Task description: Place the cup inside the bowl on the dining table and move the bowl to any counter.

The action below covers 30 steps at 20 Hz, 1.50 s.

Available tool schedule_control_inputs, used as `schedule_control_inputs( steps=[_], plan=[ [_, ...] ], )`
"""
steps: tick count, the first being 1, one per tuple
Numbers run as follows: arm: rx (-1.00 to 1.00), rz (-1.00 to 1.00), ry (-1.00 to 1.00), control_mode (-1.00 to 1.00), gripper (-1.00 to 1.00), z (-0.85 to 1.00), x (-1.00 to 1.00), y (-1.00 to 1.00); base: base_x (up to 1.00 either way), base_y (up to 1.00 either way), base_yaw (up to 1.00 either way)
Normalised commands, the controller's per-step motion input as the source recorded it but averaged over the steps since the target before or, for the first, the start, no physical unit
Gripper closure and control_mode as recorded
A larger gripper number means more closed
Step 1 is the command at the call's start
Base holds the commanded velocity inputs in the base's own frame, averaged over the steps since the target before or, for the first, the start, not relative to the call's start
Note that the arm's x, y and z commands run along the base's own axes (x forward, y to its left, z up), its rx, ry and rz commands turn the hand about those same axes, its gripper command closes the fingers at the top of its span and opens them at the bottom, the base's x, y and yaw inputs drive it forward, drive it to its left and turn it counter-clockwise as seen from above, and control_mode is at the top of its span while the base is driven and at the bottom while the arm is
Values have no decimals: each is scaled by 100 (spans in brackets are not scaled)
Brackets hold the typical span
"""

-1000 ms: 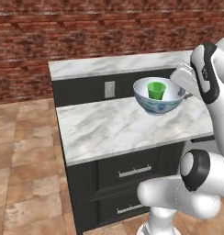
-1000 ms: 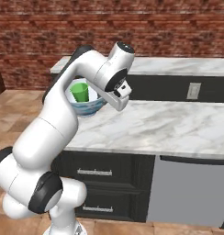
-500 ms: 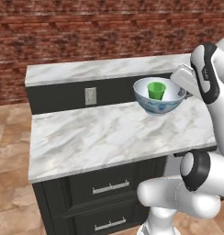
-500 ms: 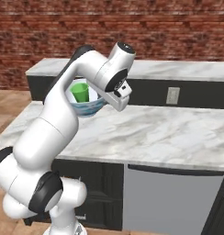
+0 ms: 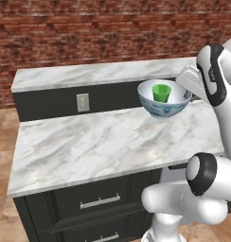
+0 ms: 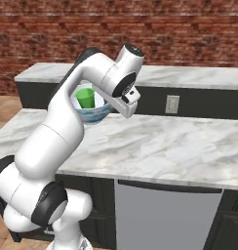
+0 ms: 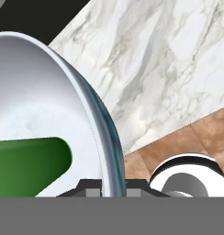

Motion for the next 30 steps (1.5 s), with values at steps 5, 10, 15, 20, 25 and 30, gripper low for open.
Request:
schedule_control_inputs(
  steps=[5,10,15,20,25,30],
  plan=[
    [0,0,0,100,100,0,0,0,0,-3,0],
    [0,0,0,100,100,0,0,0,6,-2,0],
    [0,0,0,100,100,0,0,0,0,0,0],
    [0,0,0,100,100,0,0,0,0,0,0],
    [0,0,0,-100,100,0,0,0,0,0,0],
    [0,0,0,-100,100,-7,0,0,0,0,0]
  ],
)
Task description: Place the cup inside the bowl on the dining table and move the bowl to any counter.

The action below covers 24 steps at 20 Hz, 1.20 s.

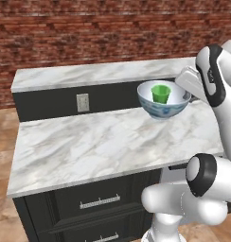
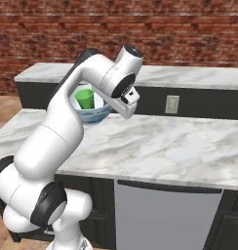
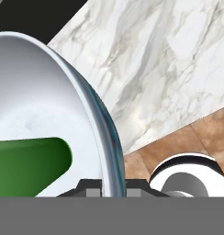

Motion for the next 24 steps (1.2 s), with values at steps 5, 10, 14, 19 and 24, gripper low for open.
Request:
schedule_control_inputs(
  steps=[5,10,14,19,24],
  plan=[
    [0,0,0,-100,100,-20,0,0,0,0,0],
    [0,0,0,-100,100,-13,1,0,0,0,0],
    [0,0,0,-100,100,-14,4,0,0,0,0],
    [0,0,0,-100,100,-19,12,0,0,0,0],
    [0,0,0,-100,100,-28,19,0,0,0,0]
  ],
)
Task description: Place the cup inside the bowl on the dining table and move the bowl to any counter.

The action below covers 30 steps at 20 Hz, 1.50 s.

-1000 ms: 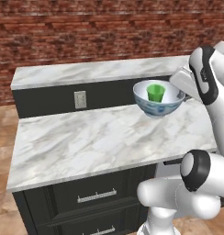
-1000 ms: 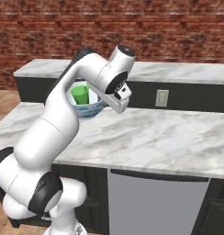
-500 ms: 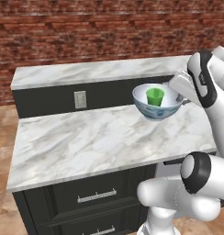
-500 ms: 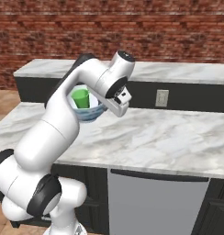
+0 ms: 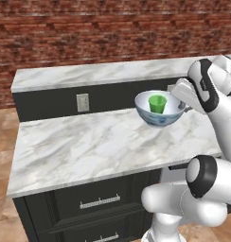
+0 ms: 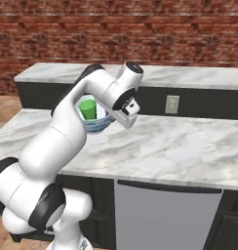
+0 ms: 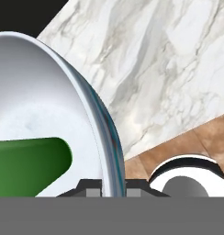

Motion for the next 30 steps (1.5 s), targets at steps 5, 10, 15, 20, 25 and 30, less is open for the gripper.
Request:
schedule_control_inputs(
  steps=[5,10,15,20,25,30],
  plan=[
    [0,0,0,-100,100,-38,23,0,0,0,0],
    [0,0,0,-100,100,-44,11,0,0,0,0],
    [0,0,0,-100,100,-35,4,0,0,0,0],
    [0,0,0,-100,100,-27,11,0,0,0,0],
    [0,0,0,-100,100,-18,31,0,0,0,0],
    [0,0,0,-100,100,-4,34,0,0,0,0]
  ],
)
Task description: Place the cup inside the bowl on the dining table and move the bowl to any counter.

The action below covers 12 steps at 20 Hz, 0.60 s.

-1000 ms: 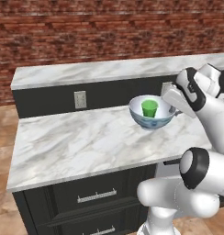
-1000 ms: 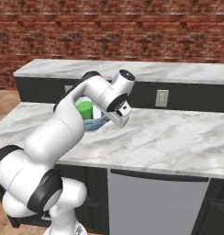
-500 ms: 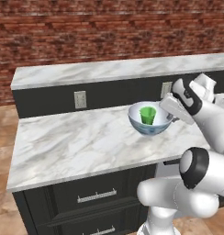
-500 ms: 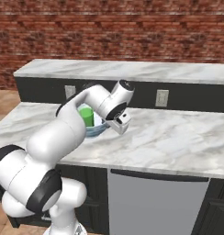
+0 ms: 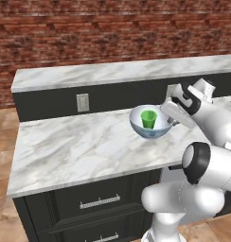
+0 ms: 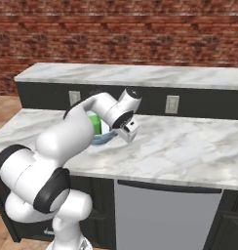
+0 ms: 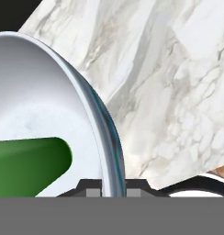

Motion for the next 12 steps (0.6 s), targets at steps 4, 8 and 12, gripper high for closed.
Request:
schedule_control_inputs(
  steps=[4,8,12],
  plan=[
    [0,0,0,-100,100,-8,18,0,0,0,0],
    [0,0,0,-100,100,-16,7,0,0,0,0],
    [0,0,0,-100,100,-28,0,0,0,0,0]
  ],
)
